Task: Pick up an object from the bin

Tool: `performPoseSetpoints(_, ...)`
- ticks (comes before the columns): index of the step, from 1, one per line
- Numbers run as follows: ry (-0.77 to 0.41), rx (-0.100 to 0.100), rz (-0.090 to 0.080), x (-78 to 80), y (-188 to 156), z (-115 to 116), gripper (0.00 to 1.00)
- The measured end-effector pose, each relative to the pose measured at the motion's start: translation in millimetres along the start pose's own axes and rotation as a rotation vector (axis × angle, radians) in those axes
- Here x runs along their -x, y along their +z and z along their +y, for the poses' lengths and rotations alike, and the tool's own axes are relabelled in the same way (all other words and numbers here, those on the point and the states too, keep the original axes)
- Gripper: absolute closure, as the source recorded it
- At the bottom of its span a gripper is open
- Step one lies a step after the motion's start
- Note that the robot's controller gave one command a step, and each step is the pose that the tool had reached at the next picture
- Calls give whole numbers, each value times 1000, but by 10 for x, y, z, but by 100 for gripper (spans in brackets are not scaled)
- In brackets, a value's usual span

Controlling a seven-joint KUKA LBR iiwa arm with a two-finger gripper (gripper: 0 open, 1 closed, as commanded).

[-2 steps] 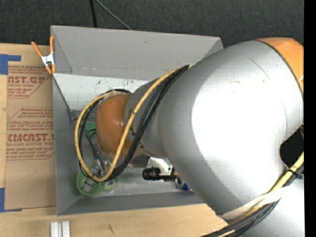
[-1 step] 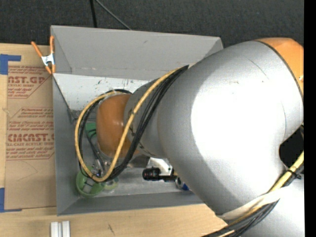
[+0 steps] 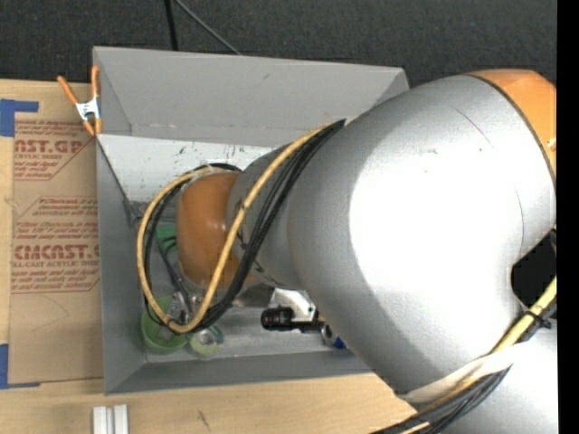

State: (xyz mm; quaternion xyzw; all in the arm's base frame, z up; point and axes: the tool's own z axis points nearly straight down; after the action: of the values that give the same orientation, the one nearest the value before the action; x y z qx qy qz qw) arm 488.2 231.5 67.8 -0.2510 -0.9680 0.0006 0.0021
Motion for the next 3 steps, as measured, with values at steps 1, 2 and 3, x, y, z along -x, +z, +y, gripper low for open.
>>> performPoseSetpoints(1,0,3,-4,1,-299,0,100)
performPoseSetpoints(2,1,3,-3,-2,-416,-1,100)
performPoseSetpoints(3,1,4,-4,0,-688,-1,100)
